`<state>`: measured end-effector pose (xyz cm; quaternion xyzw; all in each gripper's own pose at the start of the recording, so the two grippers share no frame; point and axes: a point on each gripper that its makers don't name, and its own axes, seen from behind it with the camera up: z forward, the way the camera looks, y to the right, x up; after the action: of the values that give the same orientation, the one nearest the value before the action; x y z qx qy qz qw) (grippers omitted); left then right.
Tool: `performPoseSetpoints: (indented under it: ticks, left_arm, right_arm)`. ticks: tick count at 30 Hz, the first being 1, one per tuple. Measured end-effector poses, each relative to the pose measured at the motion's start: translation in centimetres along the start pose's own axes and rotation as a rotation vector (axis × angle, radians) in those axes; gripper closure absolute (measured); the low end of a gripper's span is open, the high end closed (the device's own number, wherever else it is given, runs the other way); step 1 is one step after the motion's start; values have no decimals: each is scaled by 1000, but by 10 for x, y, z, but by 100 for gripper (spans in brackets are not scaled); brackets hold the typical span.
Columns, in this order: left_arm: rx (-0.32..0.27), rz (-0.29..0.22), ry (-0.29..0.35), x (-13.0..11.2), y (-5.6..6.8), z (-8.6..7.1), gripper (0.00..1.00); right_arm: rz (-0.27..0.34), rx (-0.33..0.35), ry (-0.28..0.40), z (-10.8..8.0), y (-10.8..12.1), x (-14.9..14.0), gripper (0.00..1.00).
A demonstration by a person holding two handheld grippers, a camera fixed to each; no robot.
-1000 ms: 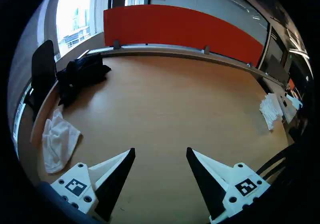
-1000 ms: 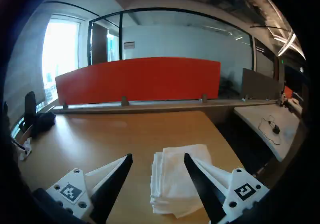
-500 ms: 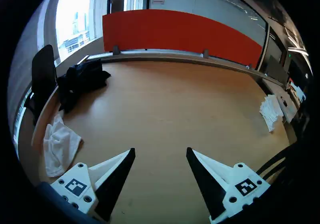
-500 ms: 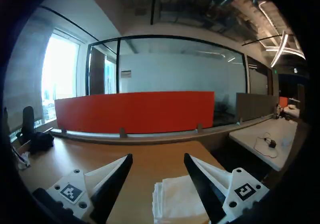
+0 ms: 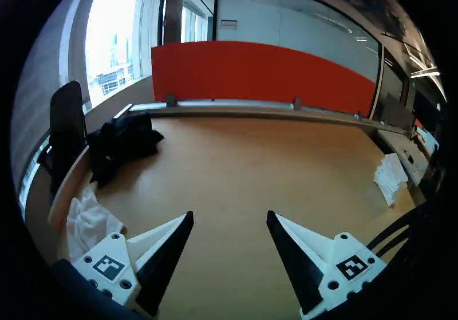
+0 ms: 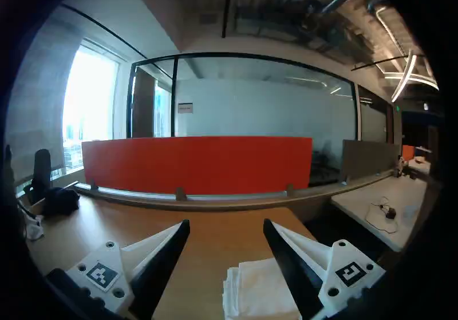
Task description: Fold towel
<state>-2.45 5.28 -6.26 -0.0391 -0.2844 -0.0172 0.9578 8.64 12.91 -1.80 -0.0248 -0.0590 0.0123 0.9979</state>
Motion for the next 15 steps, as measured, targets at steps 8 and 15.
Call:
performPoseSetpoints:
  ticks: [8, 15]
  left_arm:
    - [21, 1, 216, 68, -6, -3, 5]
    - [26, -37, 303, 96, -13, -6, 5]
  right_arm:
    - [-8, 5, 5, 1, -7, 3, 1]
    - [-28, 19, 5, 1, -21, 7, 1]
